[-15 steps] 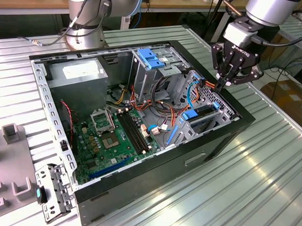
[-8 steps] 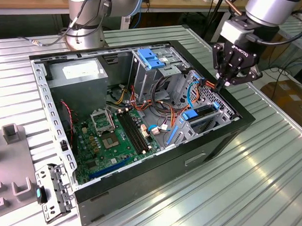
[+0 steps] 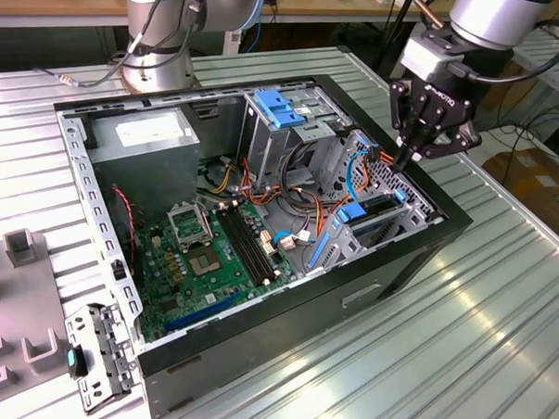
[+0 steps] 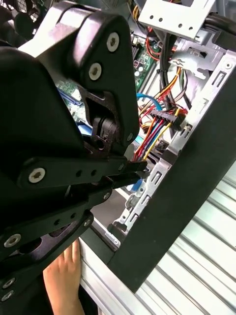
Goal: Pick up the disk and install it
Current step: 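Insert the first disk wire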
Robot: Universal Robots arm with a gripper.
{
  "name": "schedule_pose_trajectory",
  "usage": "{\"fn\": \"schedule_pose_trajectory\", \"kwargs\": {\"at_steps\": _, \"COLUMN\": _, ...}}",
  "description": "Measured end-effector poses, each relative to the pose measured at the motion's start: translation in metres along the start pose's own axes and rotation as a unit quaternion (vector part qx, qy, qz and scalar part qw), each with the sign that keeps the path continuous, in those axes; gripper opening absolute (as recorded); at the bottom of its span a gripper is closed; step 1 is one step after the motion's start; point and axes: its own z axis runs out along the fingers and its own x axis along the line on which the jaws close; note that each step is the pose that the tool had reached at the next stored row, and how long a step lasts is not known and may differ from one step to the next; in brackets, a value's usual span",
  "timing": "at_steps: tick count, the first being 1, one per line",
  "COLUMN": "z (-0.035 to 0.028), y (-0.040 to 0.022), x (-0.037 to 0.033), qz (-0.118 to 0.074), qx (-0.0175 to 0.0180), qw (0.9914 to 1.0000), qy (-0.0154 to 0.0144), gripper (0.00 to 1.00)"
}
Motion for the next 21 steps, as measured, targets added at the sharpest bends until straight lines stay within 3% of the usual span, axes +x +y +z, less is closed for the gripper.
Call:
{"fn": "schedule_pose_trajectory", "kwargs": {"at_steps": 9, "z": -0.0001, "y": 0.0033, "x": -0.0001, "qz": 0.007, "qx": -0.0002, "qw": 0.99997, "qy": 0.0002, "gripper": 0.17}}
{"fn": "schedule_pose_trajectory", "kwargs": {"at_steps": 15, "z": 0.0006, "y": 0.0086, "x": 0.0000, "qz": 0.019, "qx": -0.0006, "qw": 0.99983, "qy": 0.0004, "gripper": 0.17}}
{"fn": "schedule_pose_trajectory", "kwargs": {"at_steps": 21, "z": 0.0099, "y": 0.0145, "x": 0.0029, "qz": 0.022, "qx": -0.0006, "qw": 0.99977, "qy": 0.0005, "gripper": 0.17}}
